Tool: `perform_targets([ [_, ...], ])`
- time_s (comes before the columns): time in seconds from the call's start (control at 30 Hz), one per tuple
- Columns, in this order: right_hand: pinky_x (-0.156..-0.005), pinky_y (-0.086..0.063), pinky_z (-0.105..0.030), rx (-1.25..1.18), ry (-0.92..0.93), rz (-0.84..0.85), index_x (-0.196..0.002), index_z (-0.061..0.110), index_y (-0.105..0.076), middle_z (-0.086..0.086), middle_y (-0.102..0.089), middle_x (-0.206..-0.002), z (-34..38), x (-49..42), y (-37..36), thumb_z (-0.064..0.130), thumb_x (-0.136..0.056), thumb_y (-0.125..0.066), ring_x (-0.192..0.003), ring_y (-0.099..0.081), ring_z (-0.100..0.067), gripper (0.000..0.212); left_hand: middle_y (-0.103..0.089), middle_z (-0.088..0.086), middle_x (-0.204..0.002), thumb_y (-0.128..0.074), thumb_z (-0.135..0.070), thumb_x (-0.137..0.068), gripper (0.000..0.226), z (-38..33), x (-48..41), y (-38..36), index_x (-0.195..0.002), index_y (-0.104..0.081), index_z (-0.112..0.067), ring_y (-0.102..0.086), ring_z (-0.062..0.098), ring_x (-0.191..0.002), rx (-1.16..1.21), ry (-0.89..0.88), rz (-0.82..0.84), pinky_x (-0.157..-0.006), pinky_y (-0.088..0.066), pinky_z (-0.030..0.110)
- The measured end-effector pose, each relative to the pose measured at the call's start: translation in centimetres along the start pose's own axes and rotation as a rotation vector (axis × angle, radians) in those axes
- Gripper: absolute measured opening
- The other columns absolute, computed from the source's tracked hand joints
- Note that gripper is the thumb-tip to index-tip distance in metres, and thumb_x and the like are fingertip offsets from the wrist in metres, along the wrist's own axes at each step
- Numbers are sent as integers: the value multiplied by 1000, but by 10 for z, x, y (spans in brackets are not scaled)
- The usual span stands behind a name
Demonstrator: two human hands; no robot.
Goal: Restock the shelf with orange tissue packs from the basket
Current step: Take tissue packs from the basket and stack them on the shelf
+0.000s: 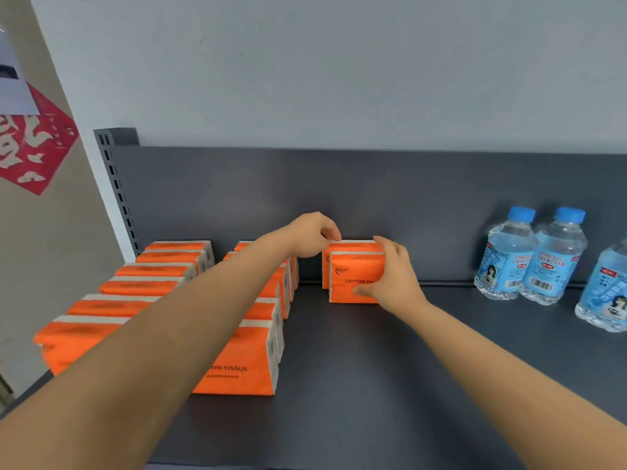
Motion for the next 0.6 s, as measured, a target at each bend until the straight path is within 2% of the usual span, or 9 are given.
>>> perform_targets([
  [0.13, -105, -41, -42, 58, 17, 9, -145, 20, -28, -7, -22, -149, 4, 4, -9, 20, -67, -86, -129, -42, -28, 97, -58, 6, -132, -41, 10, -89, 45, -1, 11, -2, -123, -62, -11, -52, 20, -123, -46, 23, 77, -105, -42, 34],
  [0.23, -109, -34, -47, 207, -1, 24, -150, 24, -15, -10, -8, -157, 6, 8, -5, 35, -68, -84, -141, -25, -31, 108, -53, 6, -138, -41, 5, -93, 45, -9, 21, 1, -132, -55, -12, -48, 20, -128, -34, 14, 100, -107, -39, 31],
  [0.33, -113, -24, -50, 402, -18, -32, -152, 26, -6, -13, 1, -160, 15, 15, 9, 56, -65, -78, -146, -6, -33, 117, -42, 3, -149, -43, -15, -100, 43, -16, 34, 21, -143, -42, -15, -39, 19, -137, -39, -8, 19, -110, -30, 30],
  [0.43, -114, -18, -53, 427, -61, -83, -152, 26, -7, -14, 0, -160, 31, 23, 21, 69, -68, -67, -147, -1, -35, 111, -31, -1, -156, -40, -44, -99, 56, -6, 58, 56, -149, -31, -22, -30, 19, -142, -111, 29, -120, -115, -26, 37],
  [0.53, -113, -15, -58, 510, -106, -74, -152, 27, -8, -13, 6, -160, 52, 34, 20, 71, -74, -59, -147, 5, -35, 103, -18, 0, -160, -34, -58, -95, 67, 13, 96, 89, -151, -23, -24, -17, 20, -147, -165, 73, -212, -119, -20, 43],
  [0.6, -113, -15, -59, 542, -147, -57, -152, 27, -9, -12, 10, -160, 65, 46, 15, 68, -77, -59, -146, 8, -36, 99, -10, 2, -161, -31, -62, -95, 70, 30, 130, 111, -152, -18, -24, -9, 22, -149, -235, 91, -261, -119, -13, 41],
])
Point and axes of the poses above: each hand's wrist, its own x-axis away from the middle knuckle, its own y-axis out of the back of the hand, z = x × y, the point moved 10 cm from there along -x, towards the middle knuckle
